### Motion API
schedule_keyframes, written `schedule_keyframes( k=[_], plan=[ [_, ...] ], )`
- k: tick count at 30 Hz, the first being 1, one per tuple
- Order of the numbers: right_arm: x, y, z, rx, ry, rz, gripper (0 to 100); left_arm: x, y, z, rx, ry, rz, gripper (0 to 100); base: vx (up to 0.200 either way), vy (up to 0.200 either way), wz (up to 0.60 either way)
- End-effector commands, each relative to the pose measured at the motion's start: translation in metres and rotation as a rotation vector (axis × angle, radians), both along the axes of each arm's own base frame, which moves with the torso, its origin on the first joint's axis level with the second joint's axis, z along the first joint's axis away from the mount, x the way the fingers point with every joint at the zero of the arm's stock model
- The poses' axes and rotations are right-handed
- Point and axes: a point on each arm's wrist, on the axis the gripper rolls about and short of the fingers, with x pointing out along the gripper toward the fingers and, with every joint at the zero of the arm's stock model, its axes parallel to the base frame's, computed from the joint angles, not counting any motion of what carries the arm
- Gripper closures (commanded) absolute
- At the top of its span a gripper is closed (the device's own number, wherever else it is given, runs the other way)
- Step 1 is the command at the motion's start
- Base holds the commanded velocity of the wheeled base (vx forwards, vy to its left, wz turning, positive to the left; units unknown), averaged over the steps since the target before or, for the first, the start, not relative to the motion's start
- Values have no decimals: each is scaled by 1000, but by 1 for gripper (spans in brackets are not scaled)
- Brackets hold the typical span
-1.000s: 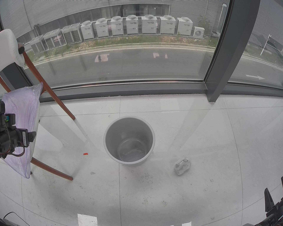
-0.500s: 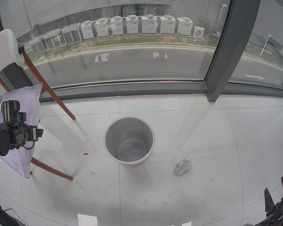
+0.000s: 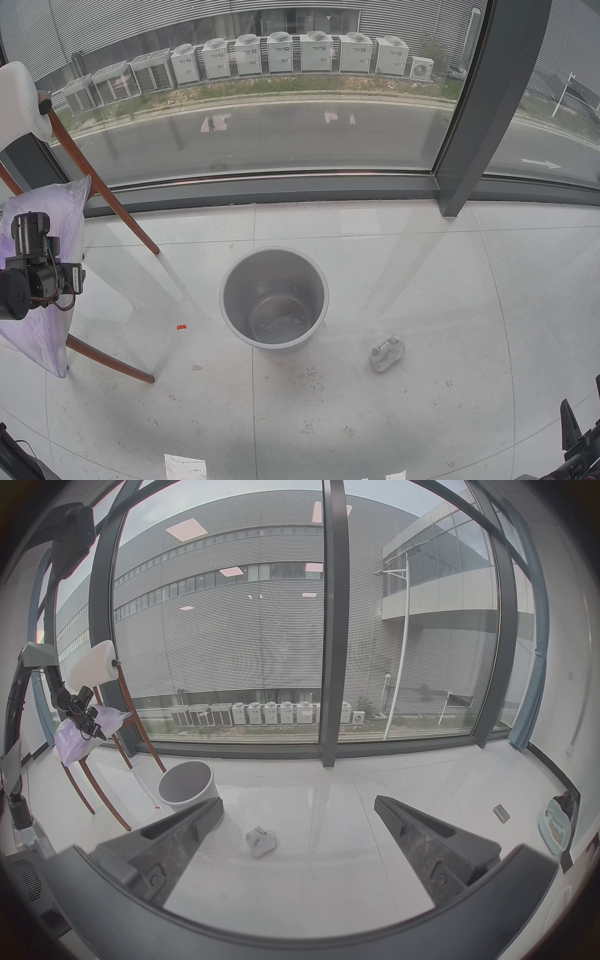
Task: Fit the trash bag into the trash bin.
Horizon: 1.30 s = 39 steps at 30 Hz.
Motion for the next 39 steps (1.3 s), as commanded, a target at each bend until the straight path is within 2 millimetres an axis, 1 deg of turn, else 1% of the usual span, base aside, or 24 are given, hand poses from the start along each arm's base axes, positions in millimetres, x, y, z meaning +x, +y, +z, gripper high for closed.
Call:
schedule_keyframes(
  k=[1, 6, 9, 10, 11, 14, 17, 20, 21, 23, 24, 25, 27, 30, 31, 35, 36, 37, 39],
  plan=[
    [0, 0, -5, 0, 7, 1, 0, -4, 3, -6, -5, 21, 13, 100, 0, 0, 0],
    [0, 0, -5, -2, 7, 2, 0, -9, 1, -8, -18, 27, -6, 100, 0, 0, 0],
    [0, 0, -5, -2, 7, 1, 0, -14, -1, -4, -24, 10, -23, 100, 0, 0, 0],
    [0, 0, -5, -2, 7, 2, 0, -26, -6, 9, -28, -33, -54, 100, 0, 0, 0],
    [0, 0, -5, -2, 7, 2, 0, -34, -10, 16, -32, -61, -80, 100, 0, 0, 0],
    [0, 0, -5, -2, 7, 2, 0, -52, -18, 28, -57, -112, -160, 100, 0, 0, 0],
    [0, 0, -5, 0, 7, 2, 0, -75, -33, 50, -74, -210, -286, 100, 0, 0, 0],
    [0, 0, -5, -2, 7, 2, 0, -93, -46, 66, -90, -285, -419, 100, 0, 0, 0],
    [0, 0, -5, 0, 7, 2, 0, -95, -49, 68, -95, -299, -455, 100, 0, 0, 0],
    [0, 0, -5, 0, 7, 2, 0, -103, -60, 75, -123, -334, -588, 100, 0, 0, 0],
    [0, 0, -5, 0, 7, 2, 0, -103, -60, 75, -123, -334, -588, 100, 0, 0, 0],
    [0, 0, -5, 0, 7, 2, 0, -105, -70, 78, -143, -348, -678, 100, 0, 0, 0],
    [0, 0, -5, 0, 7, 2, 0, -105, -78, 78, -154, -347, -732, 100, 0, 0, 0],
    [0, 0, -5, 1, 7, 2, 0, -106, -98, 80, -190, -350, -826, 100, 0, 0, 0],
    [0, 0, -5, 1, 7, 2, 0, -106, -108, 82, -225, -353, -868, 100, 0, 0, 0],
    [0, 0, -5, 1, 7, 2, 0, -105, -128, 97, -377, -388, -926, 100, 0, 0, 0],
    [0, 0, -5, 1, 7, 2, 0, -105, -128, 97, -377, -388, -926, 100, 0, 0, 0],
    [0, 0, -5, 1, 7, 2, 0, -99, -146, 107, -443, -407, -990, 100, 0, 0, 0],
    [0, 0, -5, 0, 7, 4, 0, -86, -166, 108, -499, -391, -1038, 100, 0, 0, 0]
  ],
)
